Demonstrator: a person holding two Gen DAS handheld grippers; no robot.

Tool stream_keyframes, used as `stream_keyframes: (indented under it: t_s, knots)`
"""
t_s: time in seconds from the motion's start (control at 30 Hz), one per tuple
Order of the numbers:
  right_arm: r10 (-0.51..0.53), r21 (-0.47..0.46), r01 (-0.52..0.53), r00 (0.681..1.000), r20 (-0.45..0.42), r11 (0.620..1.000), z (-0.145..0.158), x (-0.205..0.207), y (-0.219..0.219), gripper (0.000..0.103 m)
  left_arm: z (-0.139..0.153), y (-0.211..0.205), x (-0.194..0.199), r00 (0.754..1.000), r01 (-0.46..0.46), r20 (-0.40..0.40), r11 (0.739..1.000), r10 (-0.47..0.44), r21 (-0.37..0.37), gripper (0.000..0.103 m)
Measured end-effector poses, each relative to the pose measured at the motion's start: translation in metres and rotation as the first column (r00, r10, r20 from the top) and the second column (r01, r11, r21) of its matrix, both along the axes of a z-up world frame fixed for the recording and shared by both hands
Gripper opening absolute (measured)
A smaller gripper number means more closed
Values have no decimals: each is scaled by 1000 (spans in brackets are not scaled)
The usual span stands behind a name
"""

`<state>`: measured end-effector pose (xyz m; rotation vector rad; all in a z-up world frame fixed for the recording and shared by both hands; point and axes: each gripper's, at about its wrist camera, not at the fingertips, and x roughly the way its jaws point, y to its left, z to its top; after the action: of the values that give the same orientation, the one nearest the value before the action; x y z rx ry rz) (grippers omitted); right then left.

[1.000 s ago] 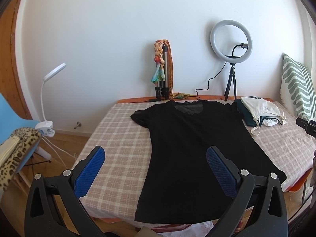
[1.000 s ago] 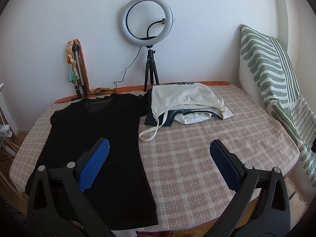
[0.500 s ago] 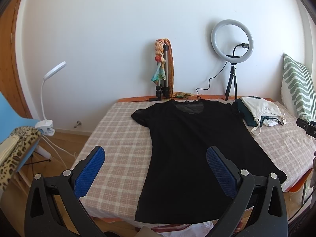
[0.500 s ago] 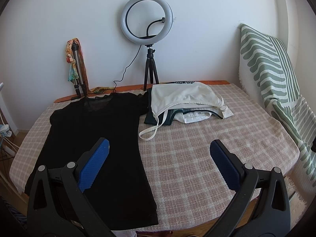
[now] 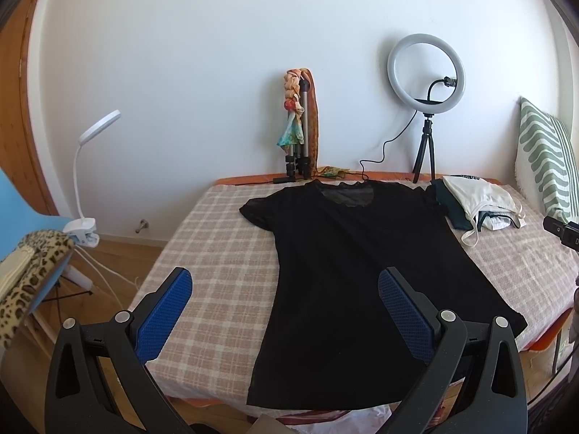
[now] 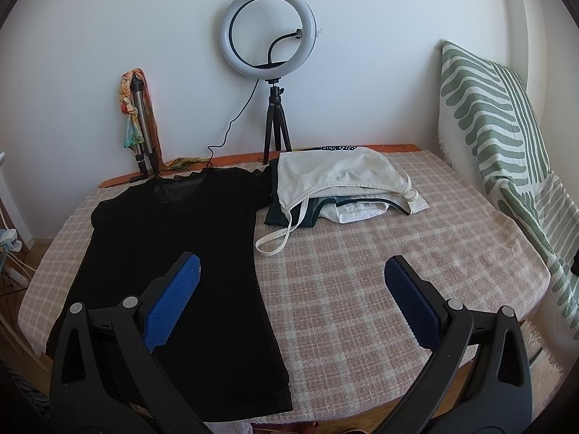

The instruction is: Fold small clothes

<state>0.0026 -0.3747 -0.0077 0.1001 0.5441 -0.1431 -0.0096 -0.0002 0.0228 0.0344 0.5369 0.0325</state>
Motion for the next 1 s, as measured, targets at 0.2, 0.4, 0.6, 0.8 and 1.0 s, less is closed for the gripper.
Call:
stream_keyframes:
  t_s: [0.2, 0.4, 0.6, 0.8, 1.0]
  knots:
    - [5, 10, -5, 1000, -5, 1000, -3, 7, 6, 103, -4, 5, 2, 1000, -7, -10, 1000, 7, -2, 102]
    - [33, 14, -32, 999, -3, 999, -1, 16, 19, 103, -10, 15, 6, 999, -14, -29, 1000, 13, -22, 102]
    - [94, 37, -94, 995, 15, 995, 5, 30, 36, 103, -25, 30, 7, 998, 12, -58, 997, -16, -79, 102]
    - [214, 104, -215, 977, 25, 971, 19, 53, 66, 103, -48, 51, 0, 997, 2, -77, 991, -13, -131, 102]
    - [343, 76, -343, 939, 23, 936, 47, 85, 116, 94, -77, 68, -2, 988, -5, -155, 983, -24, -184, 93]
